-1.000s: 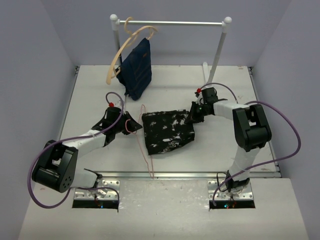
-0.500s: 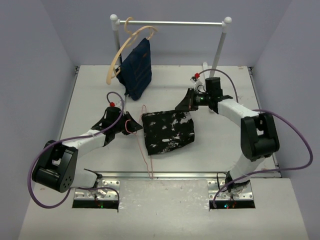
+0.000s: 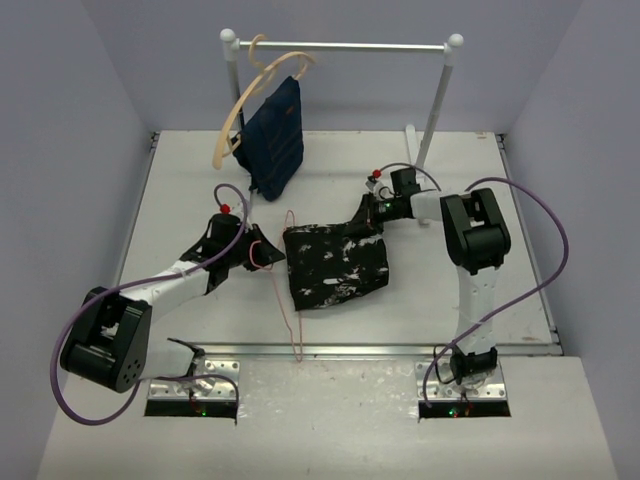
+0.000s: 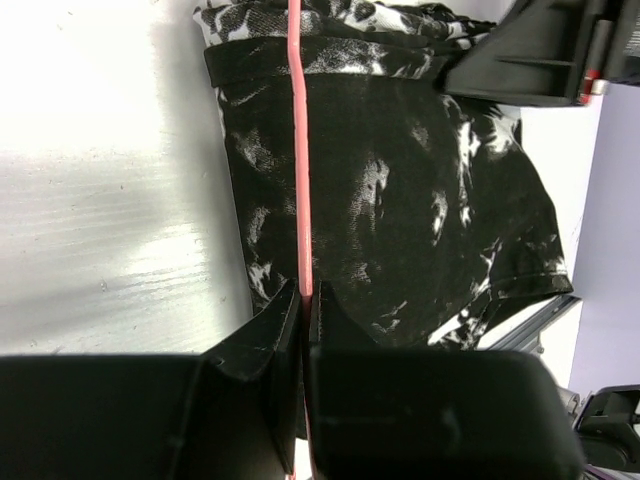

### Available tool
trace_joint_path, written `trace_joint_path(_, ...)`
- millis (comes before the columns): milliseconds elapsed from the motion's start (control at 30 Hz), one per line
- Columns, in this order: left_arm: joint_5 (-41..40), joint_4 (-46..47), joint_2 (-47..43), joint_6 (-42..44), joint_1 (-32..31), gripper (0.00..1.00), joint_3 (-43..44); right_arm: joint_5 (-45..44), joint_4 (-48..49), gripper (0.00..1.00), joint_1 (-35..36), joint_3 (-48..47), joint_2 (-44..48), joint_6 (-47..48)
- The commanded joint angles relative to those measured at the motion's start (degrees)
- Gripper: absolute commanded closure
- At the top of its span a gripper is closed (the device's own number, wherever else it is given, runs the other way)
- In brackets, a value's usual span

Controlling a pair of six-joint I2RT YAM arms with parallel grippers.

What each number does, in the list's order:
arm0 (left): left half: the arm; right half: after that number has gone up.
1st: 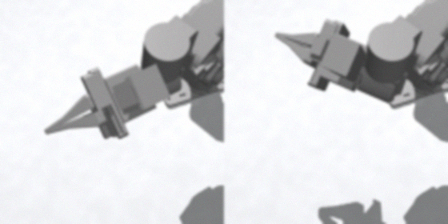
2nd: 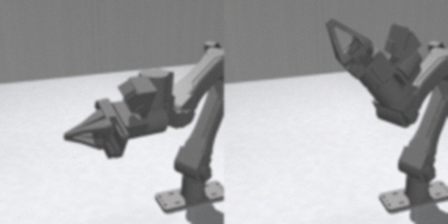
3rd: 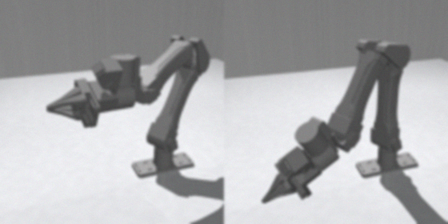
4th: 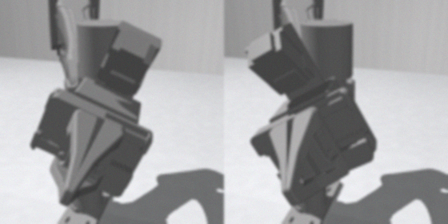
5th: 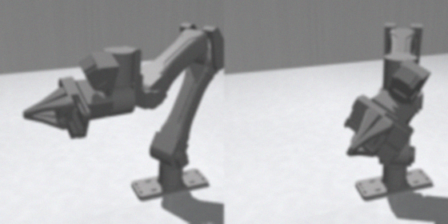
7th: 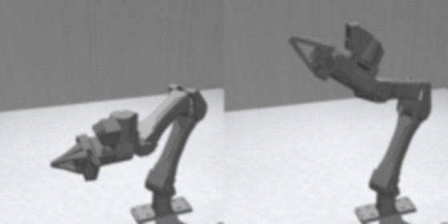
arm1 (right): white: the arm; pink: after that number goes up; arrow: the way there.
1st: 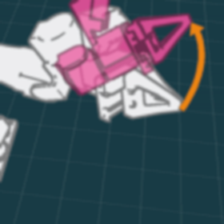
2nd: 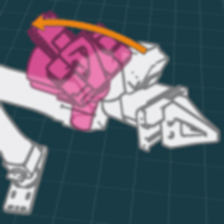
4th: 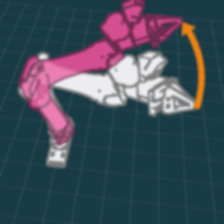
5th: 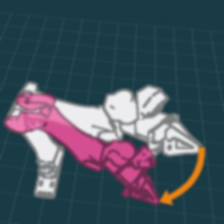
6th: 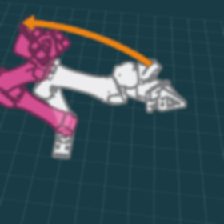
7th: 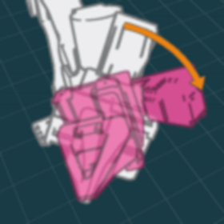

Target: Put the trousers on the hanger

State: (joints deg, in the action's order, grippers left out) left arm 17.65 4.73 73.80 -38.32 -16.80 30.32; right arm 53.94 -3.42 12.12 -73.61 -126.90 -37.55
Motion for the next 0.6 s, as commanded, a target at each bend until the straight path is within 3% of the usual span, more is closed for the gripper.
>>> trace_joint_path(0,-1.48,-2.89,-0.50,5.62,0.19,1.00,-1.23,-2.45,-5.62,0.83,-0.26,0.65,16.68,2.86)
trace_joint_path(67,-1.48,-2.80,-0.41,5.62,0.19,1.00,-1.15,-3.34,-7.36,0.73,-0.34,3.30,22.70,3.80)
trace_joint_path(133,-1.56,-2.67,-0.41,5.47,0.19,1.00,-1.01,-4.05,-7.78,0.71,-0.34,10.34,30.32,3.89)
trace_joint_path(267,-1.65,-2.62,-0.24,5.02,0.19,1.00,-0.29,-0.89,-1.74,0.71,-0.34,23.86,35.66,2.52)
trace_joint_path(400,-1.87,-3.28,-0.20,4.52,0.19,1.00,0.67,-0.76,2.07,0.75,-0.57,35.40,28.95,2.84)
trace_joint_path(567,-0.67,-3.90,-0.56,3.94,0.19,1.00,1.71,-11.38,2.06,0.87,-1.39,34.61,14.67,2.13)
